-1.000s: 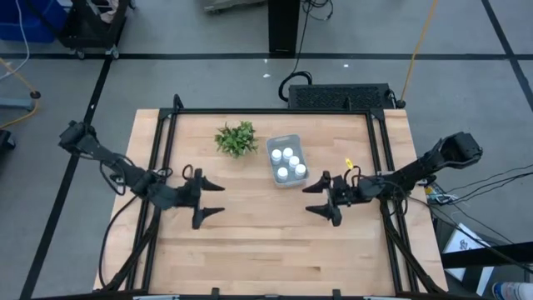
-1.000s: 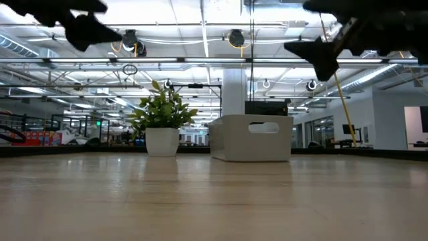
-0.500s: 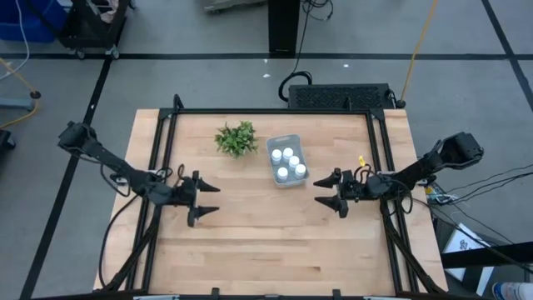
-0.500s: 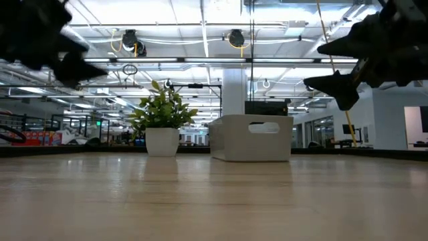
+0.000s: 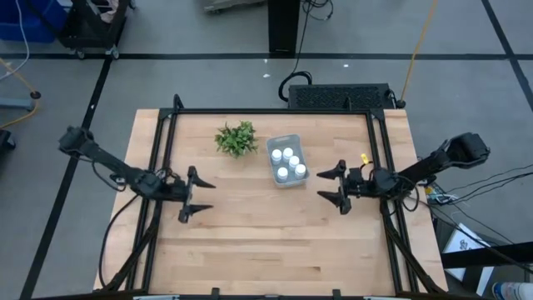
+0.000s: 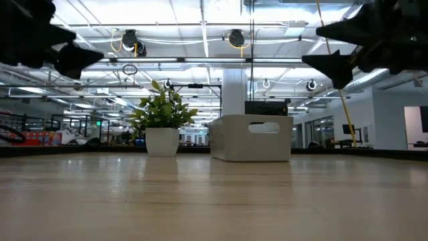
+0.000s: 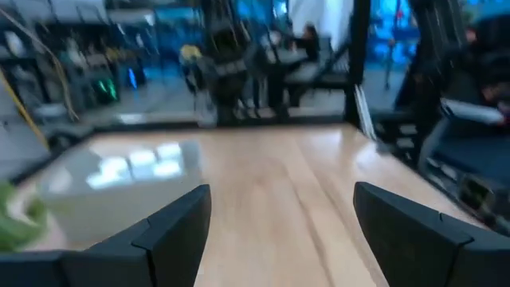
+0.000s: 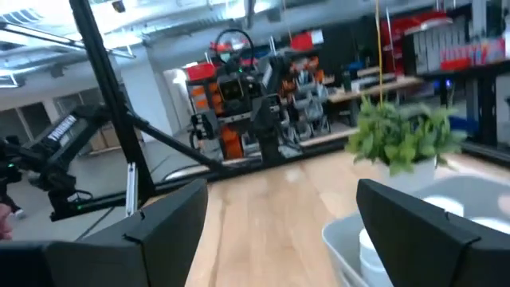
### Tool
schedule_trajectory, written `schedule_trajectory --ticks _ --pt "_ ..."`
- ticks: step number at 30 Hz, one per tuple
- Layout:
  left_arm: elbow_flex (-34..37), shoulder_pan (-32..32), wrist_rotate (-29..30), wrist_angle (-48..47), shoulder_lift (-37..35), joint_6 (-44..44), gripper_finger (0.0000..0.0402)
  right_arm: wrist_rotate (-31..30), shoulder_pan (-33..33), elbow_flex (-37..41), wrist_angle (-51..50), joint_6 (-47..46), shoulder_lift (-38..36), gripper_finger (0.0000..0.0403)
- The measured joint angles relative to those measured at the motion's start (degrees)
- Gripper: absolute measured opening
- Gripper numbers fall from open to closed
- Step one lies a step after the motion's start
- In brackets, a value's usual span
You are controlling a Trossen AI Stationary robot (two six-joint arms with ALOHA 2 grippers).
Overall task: Pick and place pill bottles into a basket
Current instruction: Return to Home Position
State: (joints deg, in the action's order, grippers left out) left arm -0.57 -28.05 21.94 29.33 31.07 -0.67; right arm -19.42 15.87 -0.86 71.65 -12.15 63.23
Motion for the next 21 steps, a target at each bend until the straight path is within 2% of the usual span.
schedule_trajectory --ticks 3,7,12,15,18,21 --pt "0.0 1.3 0.8 -0.7 -5.6 4.2 0.0310 -0.3 -0.9 0.0 -4.8 0.8 -4.3 0.0313" --pt "0.0 3.5 2.5 -10.5 -14.0 2.5 0.0310 0.1 -2.0 0.0 -11.2 0.5 -11.0 0.0315" --pt "0.0 5.0 -3.2 -20.6 -24.2 -0.1 0.0310 0.1 -2.0 0.0 -21.3 1.4 -20.9 0.0314" --pt "0.0 5.0 -4.0 -25.8 -29.0 -0.9 0.0310 0.1 -2.0 0.0 -28.7 0.4 -26.1 0.0315" --pt "-0.8 5.1 -3.3 -27.1 -31.0 2.2 0.0310 0.0 -2.0 0.0 -34.0 0.4 -31.3 0.0316" --pt "-2.4 5.2 -1.1 -32.8 -30.9 1.8 0.0310 0.0 -2.0 0.0 -40.1 0.0 -36.8 0.0314"
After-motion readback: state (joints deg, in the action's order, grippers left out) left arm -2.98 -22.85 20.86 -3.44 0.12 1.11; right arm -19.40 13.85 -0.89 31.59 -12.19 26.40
